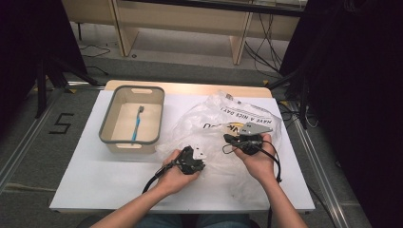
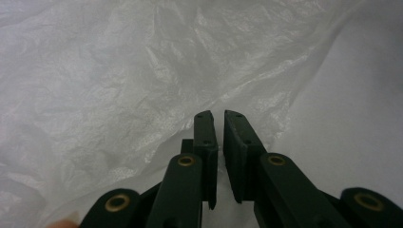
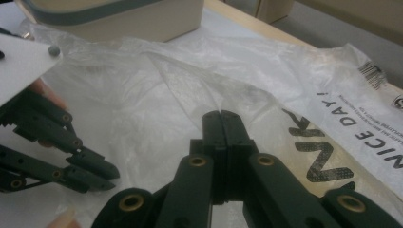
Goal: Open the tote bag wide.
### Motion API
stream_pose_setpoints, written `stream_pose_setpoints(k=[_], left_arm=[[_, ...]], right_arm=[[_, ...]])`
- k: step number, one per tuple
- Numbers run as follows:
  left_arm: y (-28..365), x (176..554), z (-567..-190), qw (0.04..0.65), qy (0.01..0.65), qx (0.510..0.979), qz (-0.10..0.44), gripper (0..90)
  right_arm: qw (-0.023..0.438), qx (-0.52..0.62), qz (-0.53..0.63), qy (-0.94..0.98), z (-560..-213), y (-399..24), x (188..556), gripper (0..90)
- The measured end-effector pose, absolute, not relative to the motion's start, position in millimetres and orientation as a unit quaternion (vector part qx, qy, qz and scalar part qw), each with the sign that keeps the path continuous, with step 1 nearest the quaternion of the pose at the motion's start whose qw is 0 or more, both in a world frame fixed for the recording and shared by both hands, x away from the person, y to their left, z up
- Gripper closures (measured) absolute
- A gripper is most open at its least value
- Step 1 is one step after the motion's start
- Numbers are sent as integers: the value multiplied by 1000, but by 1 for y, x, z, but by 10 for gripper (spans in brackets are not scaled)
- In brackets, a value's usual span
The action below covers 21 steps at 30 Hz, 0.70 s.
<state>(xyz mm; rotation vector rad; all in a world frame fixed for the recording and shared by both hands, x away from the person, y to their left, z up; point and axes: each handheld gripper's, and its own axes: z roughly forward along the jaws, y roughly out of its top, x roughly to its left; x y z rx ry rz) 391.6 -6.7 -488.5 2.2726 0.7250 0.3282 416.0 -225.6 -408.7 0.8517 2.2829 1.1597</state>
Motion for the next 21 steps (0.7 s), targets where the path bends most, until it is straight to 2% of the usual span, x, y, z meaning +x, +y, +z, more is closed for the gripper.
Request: stream_pose_setpoints(k=[21], left_arm=[[-7, 391, -489, 360, 283, 880, 129, 832]], right_arm=[[283, 309, 467, 779, -384, -230, 416, 900]])
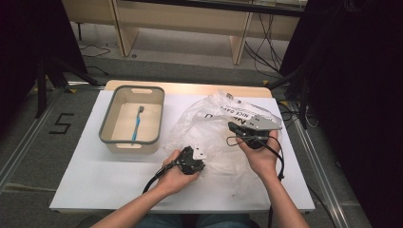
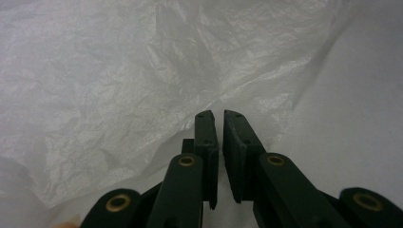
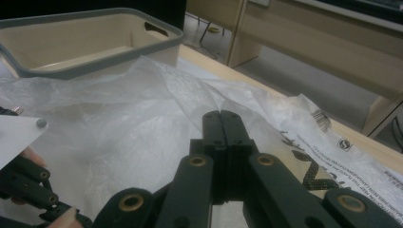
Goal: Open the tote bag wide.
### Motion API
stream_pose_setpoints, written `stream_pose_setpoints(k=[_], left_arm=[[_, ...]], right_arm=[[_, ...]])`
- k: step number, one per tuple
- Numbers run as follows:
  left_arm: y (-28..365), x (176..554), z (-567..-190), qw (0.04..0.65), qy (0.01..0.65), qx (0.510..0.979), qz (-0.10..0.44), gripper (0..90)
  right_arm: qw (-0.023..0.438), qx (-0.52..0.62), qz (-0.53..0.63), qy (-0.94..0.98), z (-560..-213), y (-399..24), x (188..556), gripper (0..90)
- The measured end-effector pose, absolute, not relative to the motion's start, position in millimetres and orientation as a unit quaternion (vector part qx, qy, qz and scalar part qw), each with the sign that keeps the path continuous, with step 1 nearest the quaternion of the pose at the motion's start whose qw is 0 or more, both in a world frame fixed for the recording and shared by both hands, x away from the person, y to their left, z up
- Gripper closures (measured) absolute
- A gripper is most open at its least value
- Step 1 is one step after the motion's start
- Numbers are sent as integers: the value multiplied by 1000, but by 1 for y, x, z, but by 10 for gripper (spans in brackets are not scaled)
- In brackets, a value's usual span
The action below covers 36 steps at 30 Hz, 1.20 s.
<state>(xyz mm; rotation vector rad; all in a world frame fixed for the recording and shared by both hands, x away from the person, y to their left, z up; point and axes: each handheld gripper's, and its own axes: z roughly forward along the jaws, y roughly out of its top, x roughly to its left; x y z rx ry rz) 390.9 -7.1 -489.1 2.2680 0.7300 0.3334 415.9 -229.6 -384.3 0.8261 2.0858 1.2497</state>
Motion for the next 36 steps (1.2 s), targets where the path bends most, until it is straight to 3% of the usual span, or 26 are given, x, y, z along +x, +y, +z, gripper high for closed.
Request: stream_pose_setpoints(k=[13, 25, 36], left_arm=[[-6, 389, -488, 354, 272, 883, 144, 779], [18, 363, -459, 411, 241, 860, 183, 462], [49, 336, -440, 426, 235, 849, 204, 367]], right_arm=[[283, 310, 466, 778, -386, -229, 416, 900], [283, 311, 465, 779, -387, -229, 416, 900], [284, 313, 463, 779, -387, -230, 416, 900]])
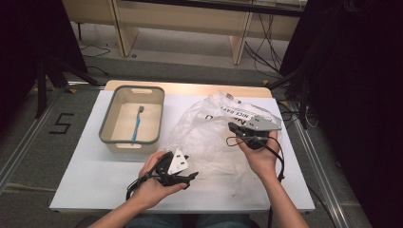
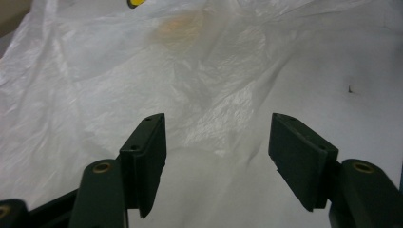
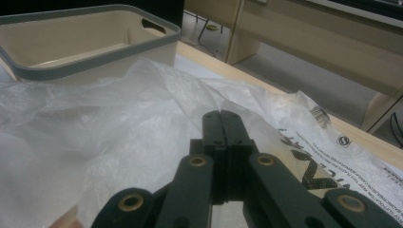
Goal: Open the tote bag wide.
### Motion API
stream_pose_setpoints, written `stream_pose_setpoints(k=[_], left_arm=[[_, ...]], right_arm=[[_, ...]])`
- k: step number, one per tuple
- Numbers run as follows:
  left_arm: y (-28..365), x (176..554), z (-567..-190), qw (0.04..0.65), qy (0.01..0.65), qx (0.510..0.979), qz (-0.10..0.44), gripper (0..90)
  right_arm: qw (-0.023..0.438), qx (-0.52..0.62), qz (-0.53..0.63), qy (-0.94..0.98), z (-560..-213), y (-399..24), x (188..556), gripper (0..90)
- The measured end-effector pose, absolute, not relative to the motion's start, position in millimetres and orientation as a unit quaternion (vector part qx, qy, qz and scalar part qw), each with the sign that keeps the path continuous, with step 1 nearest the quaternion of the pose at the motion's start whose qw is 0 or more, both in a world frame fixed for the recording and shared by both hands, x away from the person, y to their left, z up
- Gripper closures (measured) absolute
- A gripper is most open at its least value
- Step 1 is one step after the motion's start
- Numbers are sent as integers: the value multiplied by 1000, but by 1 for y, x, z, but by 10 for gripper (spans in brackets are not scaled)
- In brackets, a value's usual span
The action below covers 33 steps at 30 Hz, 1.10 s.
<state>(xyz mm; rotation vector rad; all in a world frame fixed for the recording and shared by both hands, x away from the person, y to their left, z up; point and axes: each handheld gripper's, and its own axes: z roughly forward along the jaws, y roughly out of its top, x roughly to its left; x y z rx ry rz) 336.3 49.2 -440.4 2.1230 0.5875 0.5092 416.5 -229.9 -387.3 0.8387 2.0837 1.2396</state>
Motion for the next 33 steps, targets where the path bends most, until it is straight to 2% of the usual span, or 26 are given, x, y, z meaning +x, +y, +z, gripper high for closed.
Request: stream_pose_setpoints(k=[23, 33], left_arm=[[151, 327, -438, 422, 335, 807, 243, 298], [165, 332, -445, 408, 363, 803, 240, 299]], right_arm=[[281, 319, 462, 779, -389, -231, 417, 900], [279, 324, 462, 777, -391, -232, 416, 900]])
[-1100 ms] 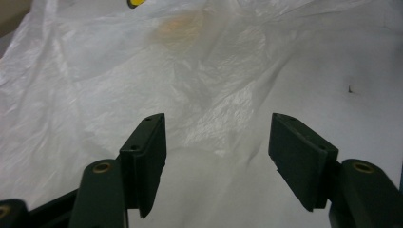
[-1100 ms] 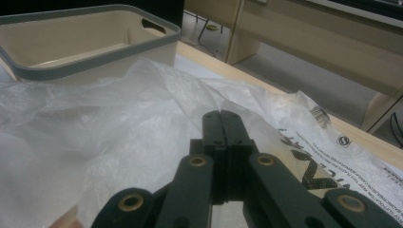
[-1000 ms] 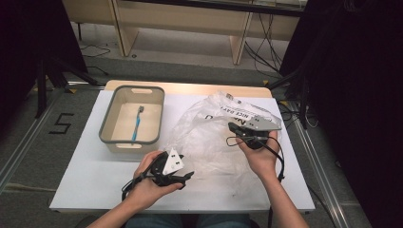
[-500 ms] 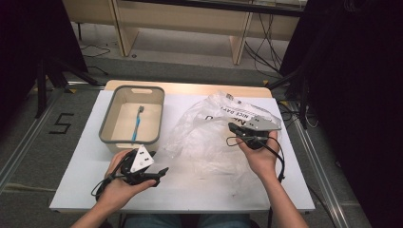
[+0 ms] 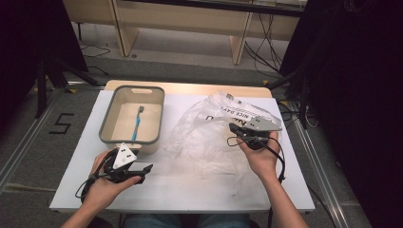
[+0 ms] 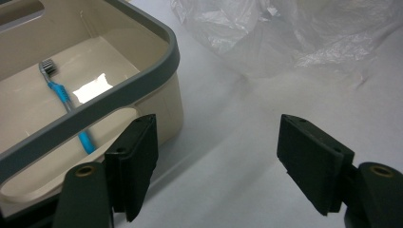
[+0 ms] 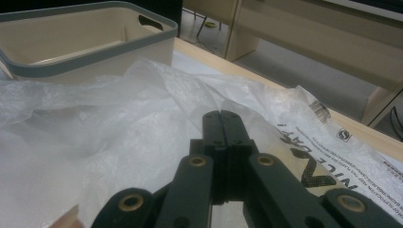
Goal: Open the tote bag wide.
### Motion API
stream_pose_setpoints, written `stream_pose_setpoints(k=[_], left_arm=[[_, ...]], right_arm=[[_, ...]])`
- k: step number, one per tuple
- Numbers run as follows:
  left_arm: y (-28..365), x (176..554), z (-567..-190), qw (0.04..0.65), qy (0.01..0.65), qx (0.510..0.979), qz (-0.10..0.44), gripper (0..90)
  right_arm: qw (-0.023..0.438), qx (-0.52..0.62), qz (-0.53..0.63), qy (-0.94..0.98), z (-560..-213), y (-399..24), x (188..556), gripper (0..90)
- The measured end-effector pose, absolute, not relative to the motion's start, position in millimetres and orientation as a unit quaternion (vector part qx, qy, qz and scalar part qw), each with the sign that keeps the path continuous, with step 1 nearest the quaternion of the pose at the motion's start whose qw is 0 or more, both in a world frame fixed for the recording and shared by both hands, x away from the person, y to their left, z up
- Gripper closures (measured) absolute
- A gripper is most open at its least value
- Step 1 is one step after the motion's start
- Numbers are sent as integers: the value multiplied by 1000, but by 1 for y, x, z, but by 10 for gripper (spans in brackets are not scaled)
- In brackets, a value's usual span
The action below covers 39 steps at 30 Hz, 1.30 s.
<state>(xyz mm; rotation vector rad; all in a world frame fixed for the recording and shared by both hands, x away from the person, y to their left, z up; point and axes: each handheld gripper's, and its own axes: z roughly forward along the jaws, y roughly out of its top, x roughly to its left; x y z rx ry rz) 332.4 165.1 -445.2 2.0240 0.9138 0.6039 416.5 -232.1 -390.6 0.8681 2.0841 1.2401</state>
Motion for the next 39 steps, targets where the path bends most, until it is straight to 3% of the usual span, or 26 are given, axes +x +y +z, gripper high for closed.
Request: stream_pose_setpoints(k=[39], left_arm=[[160, 334, -445, 409, 371, 799, 238, 299]], right_arm=[[279, 325, 466, 774, -390, -235, 414, 900]])
